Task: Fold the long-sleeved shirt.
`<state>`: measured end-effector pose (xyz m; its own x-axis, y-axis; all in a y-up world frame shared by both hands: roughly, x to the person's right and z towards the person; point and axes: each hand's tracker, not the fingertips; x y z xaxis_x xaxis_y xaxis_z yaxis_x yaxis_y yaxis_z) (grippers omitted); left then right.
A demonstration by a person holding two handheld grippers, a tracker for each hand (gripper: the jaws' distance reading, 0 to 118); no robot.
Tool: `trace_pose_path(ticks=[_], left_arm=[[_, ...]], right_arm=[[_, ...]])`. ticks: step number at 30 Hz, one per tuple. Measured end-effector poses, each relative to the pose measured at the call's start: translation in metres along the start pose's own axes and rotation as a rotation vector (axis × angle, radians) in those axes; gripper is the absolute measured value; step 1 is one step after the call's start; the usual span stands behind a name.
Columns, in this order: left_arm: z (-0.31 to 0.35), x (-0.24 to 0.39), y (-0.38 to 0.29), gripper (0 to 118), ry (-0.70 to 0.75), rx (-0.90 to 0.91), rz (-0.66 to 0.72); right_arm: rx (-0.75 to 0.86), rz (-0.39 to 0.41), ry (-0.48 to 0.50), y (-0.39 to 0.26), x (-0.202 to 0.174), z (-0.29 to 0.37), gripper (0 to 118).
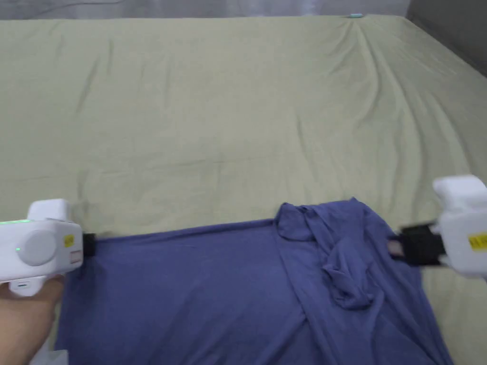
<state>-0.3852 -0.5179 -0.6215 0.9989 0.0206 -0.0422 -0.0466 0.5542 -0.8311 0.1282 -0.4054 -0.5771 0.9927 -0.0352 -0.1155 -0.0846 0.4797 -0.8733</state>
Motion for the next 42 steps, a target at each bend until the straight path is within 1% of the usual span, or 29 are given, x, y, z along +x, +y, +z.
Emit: trace_pose_path(ticks=[1,2,3,4,5,6,8,9,10,11,12,13,14,15,16,17,18,19,20,22,24,25,28,29,31,34,37,40,42], left_arm=[[0.005,0.011,0.001,1,0.163,0.000,-0.078],[0.004,0.011,0.004,1,0.111,-0.026,-0.110],[0.008,0.009,0.006,0,0.082,-0.023,-0.088],[0.012,0.006,0.006,0,-0.030,-0.009,-0.006],[0.015,0.005,0.007,0,-0.038,-0.022,0.025],[0.014,0.000,0.009,0,-0.011,-0.030,0.012],[0.018,-0.002,0.011,0,-0.003,-0.014,-0.011],[0.020,-0.004,0.012,0,-0.005,-0.016,-0.018],[0.019,-0.006,0.012,0,-0.007,-0.023,-0.025],[0.019,-0.009,0.013,0,-0.008,-0.027,-0.030],[0.019,-0.012,0.013,0,-0.006,-0.028,-0.033],[0.021,-0.012,0.012,0,-0.006,-0.031,-0.037],[0.022,-0.012,0.010,0,-0.007,-0.036,-0.038],[0.022,-0.015,0.011,0,-0.011,-0.040,-0.037],[0.022,-0.016,0.011,0,-0.015,-0.043,-0.036],[0.023,-0.017,0.012,0,-0.015,-0.046,-0.036],[0.024,-0.015,0.009,0,-0.014,-0.049,-0.041],[0.028,-0.014,0.010,0,-0.014,-0.047,-0.047],[0.033,-0.014,0.011,0,-0.016,-0.047,-0.049],[0.049,-0.012,0.008,0,-0.034,-0.042,-0.051],[0.069,-0.013,0.007,0,-0.050,-0.030,-0.059],[0.083,-0.014,0.006,0,-0.057,-0.025,-0.070],[0.125,-0.017,-0.012,0,-0.089,-0.009,-0.097],[0.135,-0.018,-0.018,0,-0.094,-0.014,-0.118],[0.157,-0.019,-0.043,0,-0.074,-0.044,-0.182],[0.179,-0.021,-0.084,0,-0.071,-0.103,-0.212],[0.184,-0.022,-0.123,0,-0.085,-0.177,-0.208],[0.174,-0.017,-0.160,0,-0.068,-0.259,-0.223],[0.166,-0.012,-0.182,0,-0.070,-0.294,-0.209]], right_arm=[[0.018,-0.037,0.027,0.025,0.004,-0.011,79],[0.016,-0.054,0.049,0.044,0.009,-0.026,109],[-0.016,-0.086,0.078,0.068,0.018,-0.046,118],[-0.059,-0.186,0.071,0.090,0.024,-0.065,117],[-0.088,-0.248,0.049,0.104,0.027,-0.082,117],[-0.143,-0.300,0.053,0.119,0.031,-0.104,117],[-0.239,-0.335,0.047,0.133,0.033,-0.138,117],[-0.294,-0.354,0.017,0.134,0.027,-0.153,116],[-0.361,-0.371,-0.027,0.133,0.024,-0.168,109],[-0.396,-0.378,-0.058,0.131,0.021,-0.177,93],[-0.410,-0.371,-0.058,0.129,0.020,-0.187,63],[-0.409,-0.360,-0.069,0.127,0.018,-0.196,58],[-0.409,-0.312,-0.139,0.126,0.015,-0.195,56],[-0.372,-0.269,-0.099,0.128,0.012,-0.188,39],[-0.356,-0.230,-0.078,0.126,0.007,-0.180,1],[-0.337,-0.207,-0.057,0.124,0.003,-0.172,1],[-0.313,-0.217,-0.042,0.122,0.001,-0.161,1],[-0.306,-0.160,-0.062,0.120,-0.002,-0.150,1],[-0.304,-0.097,-0.040,0.117,-0.005,-0.139,1],[-0.220,-0.082,-0.013,0.105,-0.010,-0.102,1],[-0.189,-0.037,0.042,0.088,-0.011,-0.066,1],[-0.163,-0.007,0.047,0.077,-0.014,-0.047,1],[-0.098,0.117,0.025,0.029,-0.017,0.009,1],[-0.106,0.153,0.019,0.014,-0.017,0.019,1],[-0.112,0.195,0.025,-0.028,-0.015,0.043,1],[-0.175,0.271,0.027,-0.086,-0.020,0.058,1],[-0.241,0.315,0.057,-0.129,-0.018,0.051,1],[-0.286,0.331,0.041,-0.159,-0.019,0.032,1],[-0.298,0.314,0.044,-0.171,-0.017,0.018,2]])
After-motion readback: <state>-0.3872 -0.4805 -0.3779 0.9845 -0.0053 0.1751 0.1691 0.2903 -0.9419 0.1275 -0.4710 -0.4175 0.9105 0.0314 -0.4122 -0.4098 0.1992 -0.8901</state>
